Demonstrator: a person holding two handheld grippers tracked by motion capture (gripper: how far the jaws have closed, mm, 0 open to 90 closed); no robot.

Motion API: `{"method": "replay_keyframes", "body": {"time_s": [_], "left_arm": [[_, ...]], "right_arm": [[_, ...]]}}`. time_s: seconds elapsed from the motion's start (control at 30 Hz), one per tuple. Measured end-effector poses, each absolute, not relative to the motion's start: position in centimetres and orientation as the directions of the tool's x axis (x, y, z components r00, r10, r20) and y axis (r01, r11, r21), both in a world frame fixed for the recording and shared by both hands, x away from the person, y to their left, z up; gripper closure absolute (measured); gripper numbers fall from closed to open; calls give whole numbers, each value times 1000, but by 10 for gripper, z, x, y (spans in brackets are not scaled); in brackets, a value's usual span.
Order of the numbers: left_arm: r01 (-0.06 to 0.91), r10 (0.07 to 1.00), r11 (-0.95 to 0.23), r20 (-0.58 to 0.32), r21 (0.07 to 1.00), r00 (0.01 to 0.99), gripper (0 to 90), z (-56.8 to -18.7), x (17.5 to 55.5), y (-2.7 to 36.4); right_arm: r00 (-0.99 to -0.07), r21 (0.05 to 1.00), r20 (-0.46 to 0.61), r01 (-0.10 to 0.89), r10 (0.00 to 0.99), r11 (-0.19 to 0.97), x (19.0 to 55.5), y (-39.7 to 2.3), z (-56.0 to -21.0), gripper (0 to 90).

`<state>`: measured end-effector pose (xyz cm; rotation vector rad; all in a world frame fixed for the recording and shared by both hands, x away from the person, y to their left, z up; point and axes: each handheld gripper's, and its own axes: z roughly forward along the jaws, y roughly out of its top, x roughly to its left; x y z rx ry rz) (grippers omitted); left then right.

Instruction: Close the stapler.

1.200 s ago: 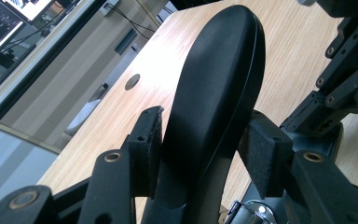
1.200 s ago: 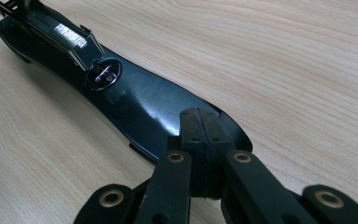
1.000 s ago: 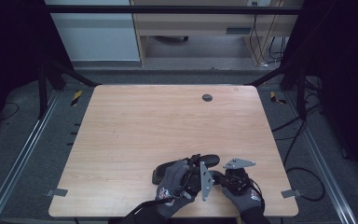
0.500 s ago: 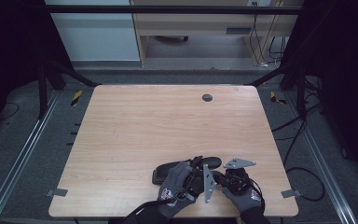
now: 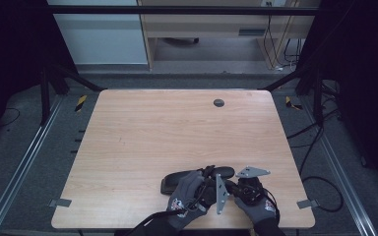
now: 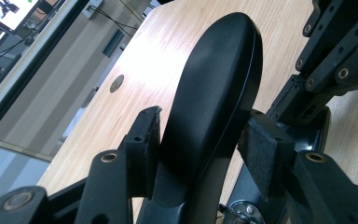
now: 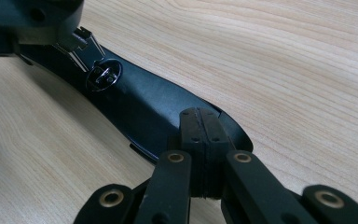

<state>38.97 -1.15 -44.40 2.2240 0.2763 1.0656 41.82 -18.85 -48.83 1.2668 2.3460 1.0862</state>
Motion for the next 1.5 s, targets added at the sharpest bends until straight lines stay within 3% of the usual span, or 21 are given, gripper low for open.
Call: {"method": "replay_keyframes", "body": {"time_s": [0.97,1.23,1.5], "left_arm": [[-106,398,-776,612,622,683,455,-455,391,-15],[-135,394,-735,581,664,713,352,-450,390,-12],[-110,408,-698,519,708,751,319,-441,386,-6]], "right_arm": [[-589,715,113,608,800,346,416,-189,-487,860],[-556,723,117,616,823,312,415,-196,-484,822],[-504,738,122,623,855,261,418,-208,-482,778]]}}
